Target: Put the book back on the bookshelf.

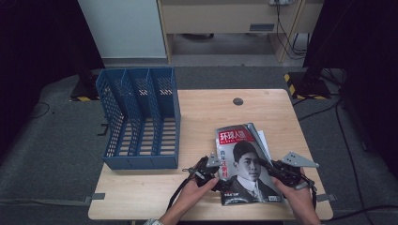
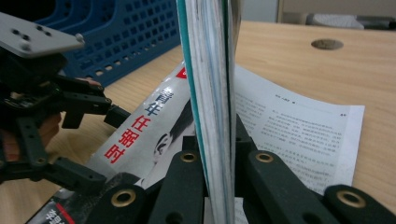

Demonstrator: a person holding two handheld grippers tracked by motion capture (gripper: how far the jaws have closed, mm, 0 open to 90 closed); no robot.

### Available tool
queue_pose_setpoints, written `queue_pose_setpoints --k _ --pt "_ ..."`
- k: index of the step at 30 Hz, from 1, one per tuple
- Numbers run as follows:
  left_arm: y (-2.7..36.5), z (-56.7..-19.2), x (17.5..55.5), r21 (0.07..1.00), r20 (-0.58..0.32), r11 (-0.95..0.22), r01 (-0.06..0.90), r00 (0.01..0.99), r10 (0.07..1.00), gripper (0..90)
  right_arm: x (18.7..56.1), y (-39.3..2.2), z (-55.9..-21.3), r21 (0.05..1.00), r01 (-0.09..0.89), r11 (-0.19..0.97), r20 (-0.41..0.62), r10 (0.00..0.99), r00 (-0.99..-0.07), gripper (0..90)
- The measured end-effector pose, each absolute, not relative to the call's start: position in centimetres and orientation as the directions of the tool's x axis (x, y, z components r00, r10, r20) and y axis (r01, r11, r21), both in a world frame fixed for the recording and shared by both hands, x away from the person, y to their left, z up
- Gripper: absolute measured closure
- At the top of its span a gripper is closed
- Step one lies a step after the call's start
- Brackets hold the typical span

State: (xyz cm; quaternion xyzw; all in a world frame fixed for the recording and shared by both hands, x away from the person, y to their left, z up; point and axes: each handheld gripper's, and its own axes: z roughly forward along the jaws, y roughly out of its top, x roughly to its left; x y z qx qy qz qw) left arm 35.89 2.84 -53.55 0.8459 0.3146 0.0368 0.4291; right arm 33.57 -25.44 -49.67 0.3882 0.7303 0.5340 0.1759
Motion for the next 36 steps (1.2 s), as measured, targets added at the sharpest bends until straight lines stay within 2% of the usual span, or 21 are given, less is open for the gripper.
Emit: queue_pose_setpoints --k 3,7,12,16,17,22,24,25,26,28,29,32,34,35,36 --pt "2.7 -53.6 36.0 0.746 -0.213 -0.437 0.503 0.801 0.559 7.5 33.8 -25.3 -50.1 0.91 0.39 0.138 0.156 0.76 -0.631 87.9" --pt "2.9 -53.5 35.9 0.752 -0.194 -0.43 0.5 0.79 0.581 16.2 34.3 -25.2 -50.7 0.893 0.422 0.157 0.153 0.775 -0.613 87.7" --pt "2.8 -53.4 35.5 0.754 -0.191 -0.437 0.49 0.801 0.568 26.9 34.8 -24.1 -52.0 0.838 0.476 0.267 0.095 0.788 -0.609 85.8" --pt "2.8 -53.4 35.3 0.752 -0.171 -0.447 0.483 0.799 0.576 28.4 34.8 -23.7 -52.3 0.825 0.487 0.286 0.088 0.786 -0.612 81.6" --pt "2.9 -53.4 35.3 0.754 -0.165 -0.45 0.479 0.801 0.575 29.2 34.9 -23.7 -52.4 0.82 0.489 0.297 0.081 0.786 -0.613 76.5" --pt "2.8 -53.5 35.1 0.756 -0.136 -0.465 0.461 0.805 0.578 31.8 35.3 -24.1 -52.9 0.756 0.559 0.34 0.022 0.841 -0.54 31.0" --pt "2.8 -53.4 35.1 0.755 -0.128 -0.47 0.457 0.806 0.579 32.1 35.5 -24.9 -53.0 0.747 0.572 0.338 -0.013 0.868 -0.496 25.0" --pt "2.8 -53.4 35.1 0.755 -0.128 -0.47 0.457 0.806 0.579 32.7 35.5 -24.9 -53.0 0.747 0.572 0.338 -0.013 0.868 -0.496 25.0" --pt "2.8 -53.4 35.1 0.756 -0.125 -0.471 0.456 0.806 0.579 33.3 35.6 -25.7 -52.8 0.751 0.589 0.298 -0.002 0.893 -0.449 19.3" --pt "2.8 -53.4 35.1 0.757 -0.127 -0.468 0.457 0.804 0.58 34.9 35.6 -26.2 -52.7 0.748 0.613 0.255 0.042 0.903 -0.427 18.3" --pt "2.8 -53.4 35.1 0.757 -0.127 -0.466 0.458 0.802 0.583 35.4 35.6 -26.4 -52.9 0.733 0.636 0.241 0.067 0.905 -0.421 10.9" --pt "2.8 -53.4 35.1 0.758 -0.13 -0.462 0.461 0.8 0.586 36.5 35.5 -26.2 -53.4 0.708 0.647 0.282 0.064 0.887 -0.457 10.0" --pt "2.9 -53.4 35.2 0.758 -0.137 -0.457 0.465 0.799 0.585 38.1 35.5 -26.0 -53.3 0.717 0.638 0.281 0.068 0.883 -0.465 19.7" --pt "2.9 -53.4 35.2 0.758 -0.137 -0.457 0.465 0.799 0.585 39.2 35.5 -26.0 -53.3 0.717 0.638 0.281 0.068 0.883 -0.465 19.7" --pt "3.1 -53.3 35.4 0.754 -0.15 -0.452 0.476 0.796 0.586 41.0 35.5 -25.7 -53.3 0.724 0.63 0.282 0.07 0.878 -0.473 29.2"
